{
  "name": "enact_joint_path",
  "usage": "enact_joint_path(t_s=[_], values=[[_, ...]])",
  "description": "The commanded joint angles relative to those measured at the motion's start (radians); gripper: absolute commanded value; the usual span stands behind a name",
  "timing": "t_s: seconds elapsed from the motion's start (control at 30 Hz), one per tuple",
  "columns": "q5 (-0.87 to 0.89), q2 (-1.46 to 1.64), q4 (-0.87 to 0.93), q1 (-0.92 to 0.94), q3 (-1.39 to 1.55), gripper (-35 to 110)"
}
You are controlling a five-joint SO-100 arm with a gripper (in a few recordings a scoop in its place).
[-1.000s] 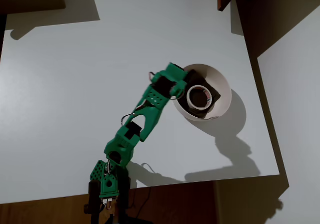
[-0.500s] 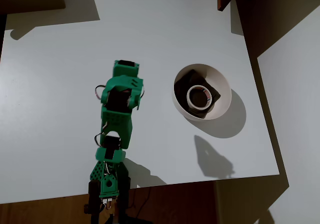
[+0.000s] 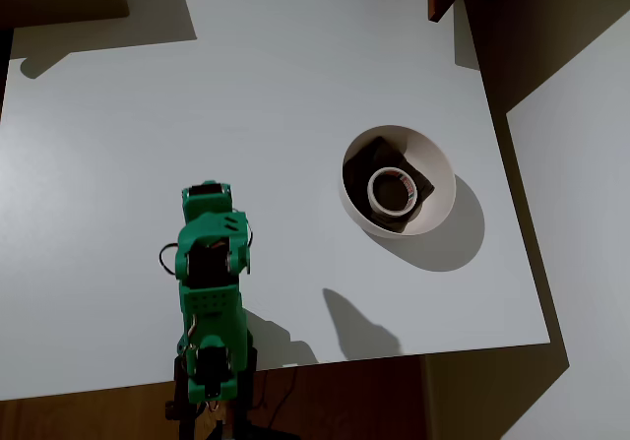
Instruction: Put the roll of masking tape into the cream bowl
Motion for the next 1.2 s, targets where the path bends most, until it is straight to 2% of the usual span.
enact_joint_path(t_s=[0.0,0.4,0.63,1.17], values=[[-0.029,0.178,-0.084,-0.002,0.275,-8],[-0.038,0.502,-0.261,0.003,0.827,-8],[-0.046,0.77,-0.252,0.003,1.081,-8],[0.032,0.792,-0.221,-0.031,1.206,-8]])
